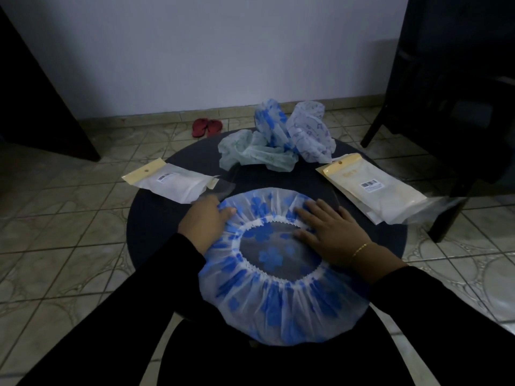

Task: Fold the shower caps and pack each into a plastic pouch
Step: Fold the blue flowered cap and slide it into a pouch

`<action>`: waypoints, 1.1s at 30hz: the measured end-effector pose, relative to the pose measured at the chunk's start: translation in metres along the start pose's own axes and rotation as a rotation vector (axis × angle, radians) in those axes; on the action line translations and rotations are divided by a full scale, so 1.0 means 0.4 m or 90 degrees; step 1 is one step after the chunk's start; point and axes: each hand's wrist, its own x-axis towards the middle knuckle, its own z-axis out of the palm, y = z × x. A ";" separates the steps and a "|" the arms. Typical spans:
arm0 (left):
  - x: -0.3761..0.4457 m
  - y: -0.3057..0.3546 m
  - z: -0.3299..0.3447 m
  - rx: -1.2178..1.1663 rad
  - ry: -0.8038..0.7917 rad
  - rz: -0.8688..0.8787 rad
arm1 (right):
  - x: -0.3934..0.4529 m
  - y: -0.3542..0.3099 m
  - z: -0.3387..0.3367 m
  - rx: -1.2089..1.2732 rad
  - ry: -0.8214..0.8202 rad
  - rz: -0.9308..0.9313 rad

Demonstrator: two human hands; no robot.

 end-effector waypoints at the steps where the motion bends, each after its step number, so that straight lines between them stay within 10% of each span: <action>1: -0.008 -0.005 0.006 0.015 0.016 0.005 | 0.002 0.003 0.002 -0.004 -0.003 0.009; 6: -0.037 0.016 0.010 0.131 0.104 0.003 | -0.005 -0.006 -0.002 -0.057 0.026 0.072; 10: -0.045 0.020 -0.009 0.252 0.218 0.243 | -0.019 -0.012 -0.034 -0.102 0.199 0.087; 18: -0.062 -0.031 0.043 0.353 -0.207 0.334 | 0.014 0.012 -0.009 -0.010 0.007 -0.001; 28: -0.052 0.016 -0.019 0.335 -0.003 0.341 | -0.009 -0.008 -0.043 -0.058 0.070 0.106; 33: -0.109 -0.048 0.028 0.285 -0.202 0.305 | -0.044 0.008 -0.009 -0.035 0.038 0.040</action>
